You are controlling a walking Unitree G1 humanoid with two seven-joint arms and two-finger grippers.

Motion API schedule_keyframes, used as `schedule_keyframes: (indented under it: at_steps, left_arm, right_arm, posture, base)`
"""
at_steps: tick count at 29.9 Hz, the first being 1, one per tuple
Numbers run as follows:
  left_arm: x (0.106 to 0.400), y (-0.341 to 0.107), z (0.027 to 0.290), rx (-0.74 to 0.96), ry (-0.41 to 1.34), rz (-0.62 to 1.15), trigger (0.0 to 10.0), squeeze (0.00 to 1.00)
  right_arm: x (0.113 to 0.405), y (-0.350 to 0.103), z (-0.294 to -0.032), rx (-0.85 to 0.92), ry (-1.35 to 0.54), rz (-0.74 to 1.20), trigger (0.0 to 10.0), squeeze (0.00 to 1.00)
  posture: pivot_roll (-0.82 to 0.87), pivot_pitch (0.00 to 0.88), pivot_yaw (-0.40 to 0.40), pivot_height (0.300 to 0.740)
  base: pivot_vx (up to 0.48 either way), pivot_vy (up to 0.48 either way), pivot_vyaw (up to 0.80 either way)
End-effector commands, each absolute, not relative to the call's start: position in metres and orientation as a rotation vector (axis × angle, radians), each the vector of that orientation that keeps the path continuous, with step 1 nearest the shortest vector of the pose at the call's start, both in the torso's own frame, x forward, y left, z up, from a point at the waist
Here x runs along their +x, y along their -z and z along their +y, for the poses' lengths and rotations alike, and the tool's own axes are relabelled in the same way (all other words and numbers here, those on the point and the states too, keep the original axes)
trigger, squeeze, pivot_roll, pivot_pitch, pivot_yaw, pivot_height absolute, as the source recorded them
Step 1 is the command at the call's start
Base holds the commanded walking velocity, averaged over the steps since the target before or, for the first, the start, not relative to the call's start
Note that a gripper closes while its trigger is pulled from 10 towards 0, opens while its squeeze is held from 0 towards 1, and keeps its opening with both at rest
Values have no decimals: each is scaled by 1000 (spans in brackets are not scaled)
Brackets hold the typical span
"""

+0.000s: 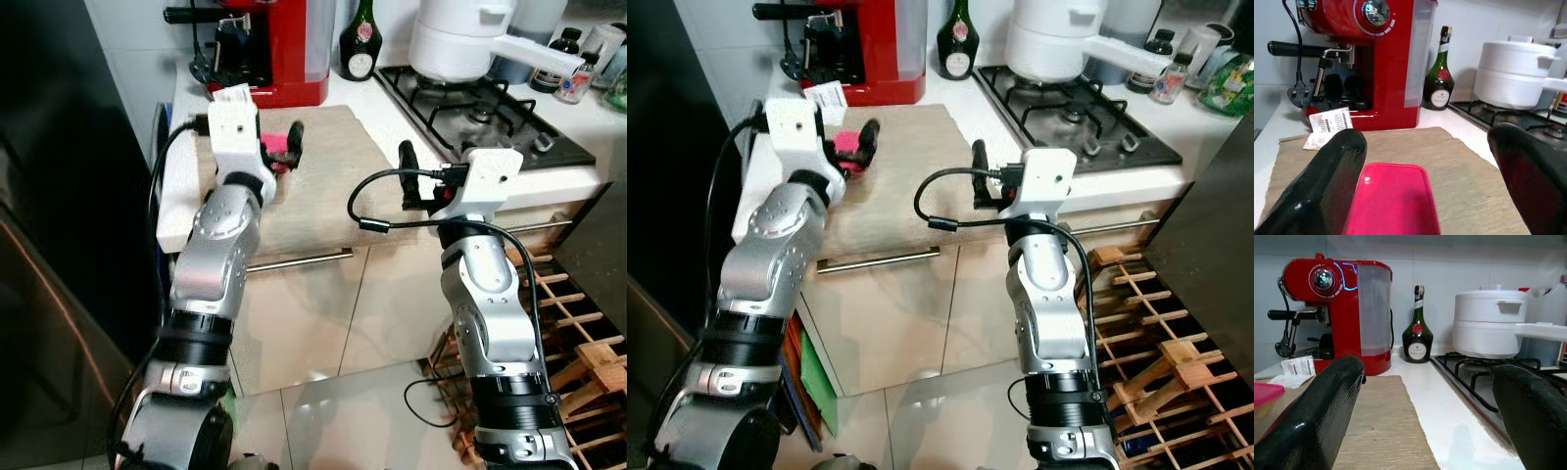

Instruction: Restocking fridge

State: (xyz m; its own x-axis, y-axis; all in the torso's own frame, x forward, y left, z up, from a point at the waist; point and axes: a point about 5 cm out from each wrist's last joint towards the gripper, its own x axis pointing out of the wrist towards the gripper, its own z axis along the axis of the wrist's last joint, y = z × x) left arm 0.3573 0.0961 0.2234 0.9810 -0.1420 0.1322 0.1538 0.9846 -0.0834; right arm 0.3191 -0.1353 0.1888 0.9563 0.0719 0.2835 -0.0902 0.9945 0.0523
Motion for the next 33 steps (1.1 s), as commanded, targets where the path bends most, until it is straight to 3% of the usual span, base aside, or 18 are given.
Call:
schedule_keyframes:
  at_steps: [1, 11, 17, 27, 33]
  left_arm:
    - [360, -215, 92, -68, 135, -77, 10000, 0]
    - [370, -202, 87, -21, 103, -6, 10000, 0]
    - [373, -209, 102, 11, -7, -68, 10000, 0]
    - [370, -228, 105, 40, -31, -174, 10000, 0]
    - [370, -211, 103, 38, -6, -72, 10000, 0]
  right_arm:
    - [316, -188, -137, 77, -69, -278, 10000, 0]
    - [313, -184, -140, 75, -54, -257, 10000, 0]
    - [312, -181, -141, 71, -53, -245, 10000, 0]
    - [312, -181, -141, 70, -55, -239, 10000, 0]
    - [312, -180, -139, 70, -63, -234, 10000, 0]
  posture:
    - [-104, 7, 14, 740]
    - [-117, 13, 19, 740]
    - [-120, 15, 20, 740]
    - [-116, 15, 18, 740]
    - [-112, 14, 15, 740]
  base:
    - [0, 0, 0]
    - [0, 0, 0]
    - [0, 0, 0]
    - [0, 0, 0]
    - [0, 0, 0]
